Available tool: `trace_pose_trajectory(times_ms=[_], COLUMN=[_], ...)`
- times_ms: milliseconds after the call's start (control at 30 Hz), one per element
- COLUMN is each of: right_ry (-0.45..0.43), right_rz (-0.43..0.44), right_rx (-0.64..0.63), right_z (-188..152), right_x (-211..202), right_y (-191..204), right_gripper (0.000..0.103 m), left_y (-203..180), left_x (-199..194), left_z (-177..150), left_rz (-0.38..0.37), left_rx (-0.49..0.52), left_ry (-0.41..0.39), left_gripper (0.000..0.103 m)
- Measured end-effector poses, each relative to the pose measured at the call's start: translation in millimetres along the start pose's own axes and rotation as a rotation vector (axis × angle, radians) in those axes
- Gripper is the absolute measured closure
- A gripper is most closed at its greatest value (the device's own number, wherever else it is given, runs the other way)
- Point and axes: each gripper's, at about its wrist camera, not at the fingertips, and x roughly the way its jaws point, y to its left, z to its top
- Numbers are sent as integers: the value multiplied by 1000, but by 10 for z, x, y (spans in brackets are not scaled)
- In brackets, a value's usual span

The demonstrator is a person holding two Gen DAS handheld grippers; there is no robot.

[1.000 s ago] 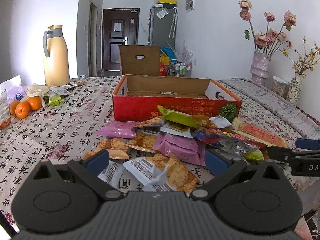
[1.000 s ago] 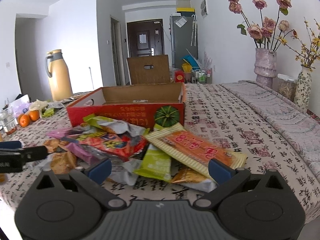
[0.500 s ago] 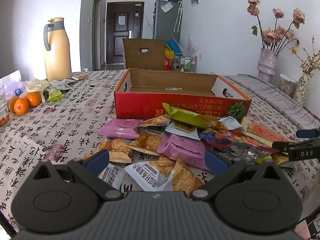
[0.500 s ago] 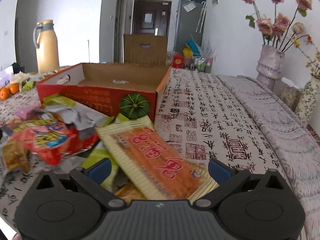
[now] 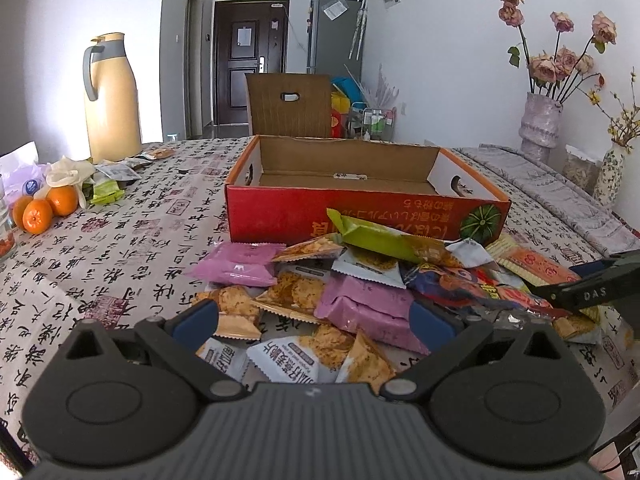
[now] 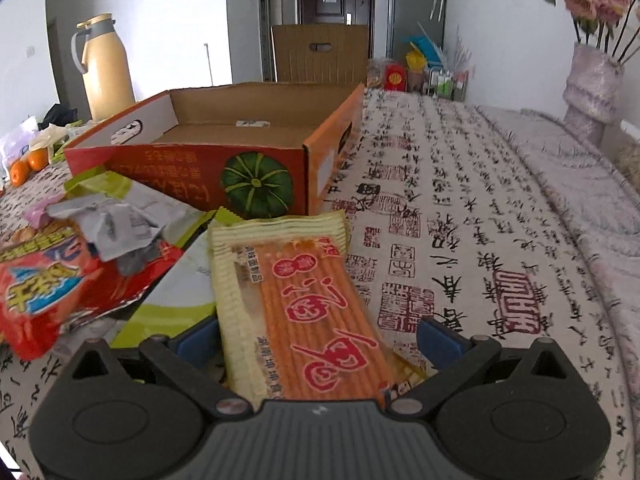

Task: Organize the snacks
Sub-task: 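Grasp the orange stick-snack packet with the right tool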

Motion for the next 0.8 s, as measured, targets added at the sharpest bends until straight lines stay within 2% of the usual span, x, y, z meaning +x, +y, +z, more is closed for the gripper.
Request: trace_pose_trajectory(times_ms=[100,267,333,400,433,533,667,800], right_ry=[2,-11,-14,-20,-23,-38,-63,-116], right_rz=[14,4,-8,-7,-7,-22,-38,-56], right_rx=[16,5,-2,-3,-1,-4,6,12], right_z=[1,15,12,11,6,-4,-35,-65], right_x=[46,31,28,9,-11,-52,-110,-224], right_y=[-10,0,11,20,26,62,113,166], right_gripper=[4,22,26,35,45,56,63,63], left_y=[2,1,-4,-7,-6,5,25,50], left_x=[13,37,42,44,43,34,29,22], left_z=[7,17,15,10,9,7,6,8], left_rz=[7,7,3,2,2,4,7,11], left_rx=[1,-5,-6,-5,-5,-8,-11,-13], left_ry=[1,3,4,6,7,5,6,8], left_gripper=[0,0,0,0,0,0,0,0])
